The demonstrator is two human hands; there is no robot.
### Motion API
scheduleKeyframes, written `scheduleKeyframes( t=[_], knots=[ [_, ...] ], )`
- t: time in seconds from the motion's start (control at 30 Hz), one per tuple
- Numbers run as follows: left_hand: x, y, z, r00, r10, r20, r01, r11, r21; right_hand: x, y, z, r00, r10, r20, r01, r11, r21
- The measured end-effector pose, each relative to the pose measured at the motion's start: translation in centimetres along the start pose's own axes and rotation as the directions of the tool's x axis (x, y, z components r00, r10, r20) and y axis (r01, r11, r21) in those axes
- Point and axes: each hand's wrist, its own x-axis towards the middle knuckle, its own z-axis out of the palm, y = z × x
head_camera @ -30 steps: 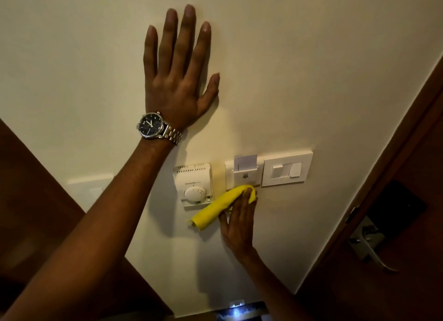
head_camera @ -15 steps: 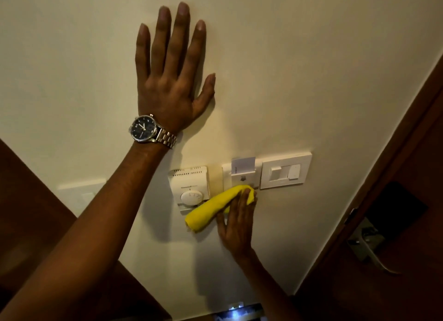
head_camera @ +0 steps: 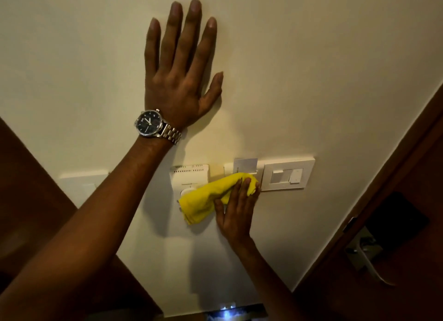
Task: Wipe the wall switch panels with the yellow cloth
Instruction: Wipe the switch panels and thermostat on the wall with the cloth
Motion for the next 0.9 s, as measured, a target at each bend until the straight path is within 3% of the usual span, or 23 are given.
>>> scheduleKeyframes(
  t=[0.1, 0.27, 0.4, 0.57, 0.77, 0.9],
  knots=[
    [0.0, 0.3, -0.3, 1.0, 0.003, 0.015, -0.003, 1.0, 0.002, -1.6, 1.3, -0.4, 0.989, -0.144, 0.02, 0.145, 0.987, -0.074],
    [0.1, 0.0, 0.0, 1.0, -0.001, 0.015, 0.001, 1.0, 0.01, 0.7, -0.1, 0.0, 0.994, -0.101, 0.033, 0.102, 0.993, -0.059],
    [-0.2, 0.1, -0.1, 1.0, -0.002, 0.019, 0.002, 1.0, 0.012, -1.8, 2.5, -1.2, 0.934, -0.338, 0.118, 0.353, 0.924, -0.148],
    [-0.2, 0.0, 0.4, 1.0, -0.002, 0.003, 0.002, 1.0, 0.015, 0.9, 0.0, -1.0, 0.97, -0.237, 0.056, 0.241, 0.967, -0.084],
    [-0.4, 0.2, -0.1, 1.0, -0.004, 0.013, 0.004, 1.0, 0.008, -1.3, 2.3, -2.0, 0.946, -0.304, 0.115, 0.318, 0.938, -0.138],
    [0.0, 0.0, 0.3, 1.0, -0.007, 0.007, 0.007, 1.0, 0.011, 1.3, 0.3, -1.2, 0.988, -0.145, 0.048, 0.147, 0.988, -0.041]
  ],
)
